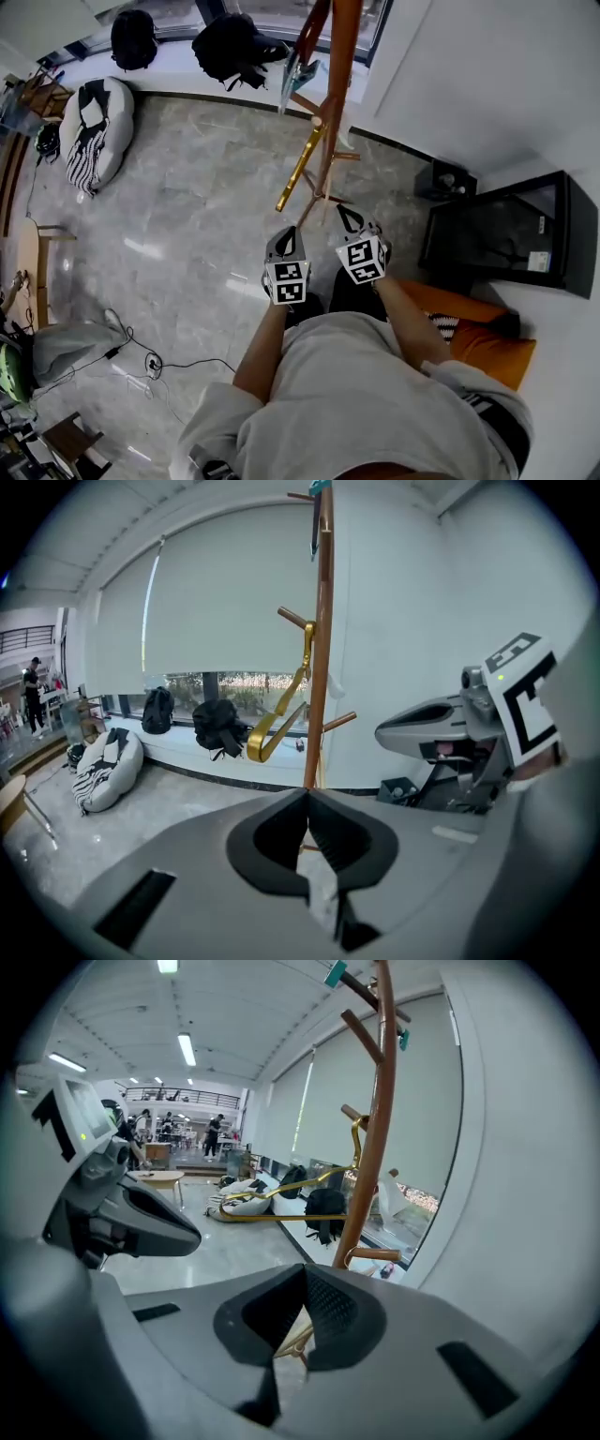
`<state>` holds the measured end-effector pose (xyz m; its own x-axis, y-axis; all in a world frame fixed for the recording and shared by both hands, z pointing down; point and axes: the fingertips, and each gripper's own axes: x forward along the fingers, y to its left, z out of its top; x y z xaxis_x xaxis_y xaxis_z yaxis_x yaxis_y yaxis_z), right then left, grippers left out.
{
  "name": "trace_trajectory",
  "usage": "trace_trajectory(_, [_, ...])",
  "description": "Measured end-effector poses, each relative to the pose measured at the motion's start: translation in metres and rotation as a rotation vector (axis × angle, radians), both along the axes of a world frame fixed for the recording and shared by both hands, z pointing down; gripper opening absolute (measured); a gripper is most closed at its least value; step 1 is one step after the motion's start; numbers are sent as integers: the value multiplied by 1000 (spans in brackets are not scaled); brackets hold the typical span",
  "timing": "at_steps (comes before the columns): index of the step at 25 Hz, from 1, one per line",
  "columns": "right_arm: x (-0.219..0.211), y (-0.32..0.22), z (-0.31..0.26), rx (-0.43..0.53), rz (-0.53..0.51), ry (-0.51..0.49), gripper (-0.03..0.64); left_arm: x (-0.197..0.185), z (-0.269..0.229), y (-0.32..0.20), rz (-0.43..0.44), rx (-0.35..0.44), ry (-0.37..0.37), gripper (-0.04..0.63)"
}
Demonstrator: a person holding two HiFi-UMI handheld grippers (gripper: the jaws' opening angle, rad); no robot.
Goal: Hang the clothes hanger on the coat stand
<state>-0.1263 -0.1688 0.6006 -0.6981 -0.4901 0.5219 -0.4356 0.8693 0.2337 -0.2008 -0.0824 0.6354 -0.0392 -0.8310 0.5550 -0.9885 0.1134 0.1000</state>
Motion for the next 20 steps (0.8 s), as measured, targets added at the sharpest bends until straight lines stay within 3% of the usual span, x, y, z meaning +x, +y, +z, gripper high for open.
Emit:
trace_trajectory(7, [21,66,-5,-59,128,-15,5,1,-18,39,52,23,51,11])
trace_trajectory(10, [35,72,-10,-43,144,-1,5,8,-23,42,84,38,53,11])
trace_trajectory(16, [56,75,-35,-37,185,-78,5,31,-40,47,169,60,19,11])
trace_trajectory(20, [71,86,-59,-27,204,-111,5,48,-60,59,153,69,29,11])
